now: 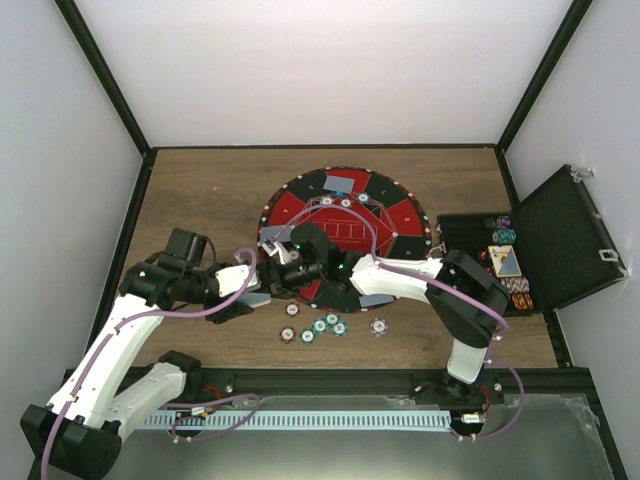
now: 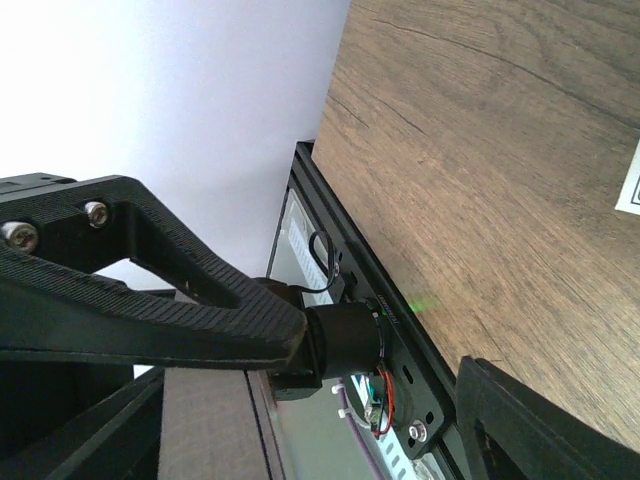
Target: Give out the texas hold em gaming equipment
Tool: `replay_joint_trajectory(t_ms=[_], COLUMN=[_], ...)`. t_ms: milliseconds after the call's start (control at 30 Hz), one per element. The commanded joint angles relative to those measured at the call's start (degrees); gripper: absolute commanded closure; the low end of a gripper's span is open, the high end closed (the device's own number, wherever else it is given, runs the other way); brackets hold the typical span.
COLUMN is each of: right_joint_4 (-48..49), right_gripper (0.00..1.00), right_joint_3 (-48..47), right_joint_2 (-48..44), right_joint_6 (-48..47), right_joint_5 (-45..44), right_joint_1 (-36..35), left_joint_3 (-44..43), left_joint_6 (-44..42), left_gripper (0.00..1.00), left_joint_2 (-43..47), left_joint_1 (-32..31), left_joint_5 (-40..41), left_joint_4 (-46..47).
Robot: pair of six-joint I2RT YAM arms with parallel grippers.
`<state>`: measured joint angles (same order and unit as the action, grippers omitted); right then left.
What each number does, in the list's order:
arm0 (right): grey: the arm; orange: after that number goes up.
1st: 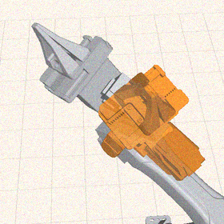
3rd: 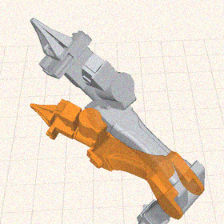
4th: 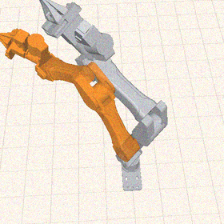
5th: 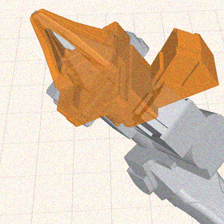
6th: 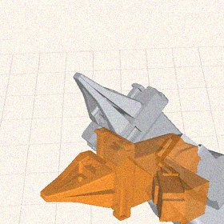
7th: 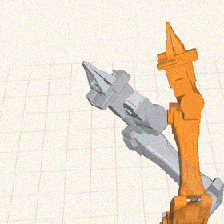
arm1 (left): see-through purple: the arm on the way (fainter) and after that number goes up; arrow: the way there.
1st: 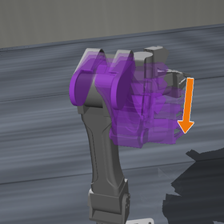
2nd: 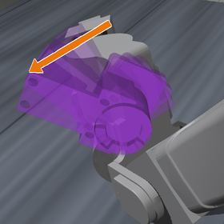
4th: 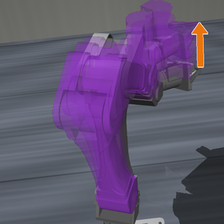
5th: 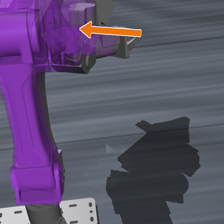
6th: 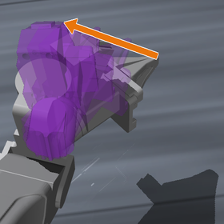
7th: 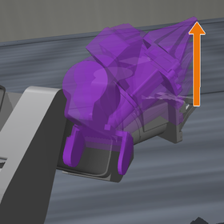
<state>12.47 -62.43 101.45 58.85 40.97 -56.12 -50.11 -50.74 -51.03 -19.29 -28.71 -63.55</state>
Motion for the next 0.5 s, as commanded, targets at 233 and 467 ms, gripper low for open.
replay_joint_trajectory(t_ms=[233,467], right_joint_4=[3.59,1.46], right_gripper=[0.4,0.52], right_joint_3=[6.95,9.26], right_joint_2=[-4.24,-8.52], right_joint_6=[0.13,-1.36], right_joint_5=[1.57,0.66], right_joint_1=[3.86,5.56], left_joint_3=[-2.43,-2.89], left_joint_6=[0.18,0.38], left_gripper=[0.91,0.91], left_joint_2=[1.23,1.02], left_joint_1=[-0.3,-0.29], left_joint_5=[-1.77,-1.87], left_joint_4=[0.06,0.09])
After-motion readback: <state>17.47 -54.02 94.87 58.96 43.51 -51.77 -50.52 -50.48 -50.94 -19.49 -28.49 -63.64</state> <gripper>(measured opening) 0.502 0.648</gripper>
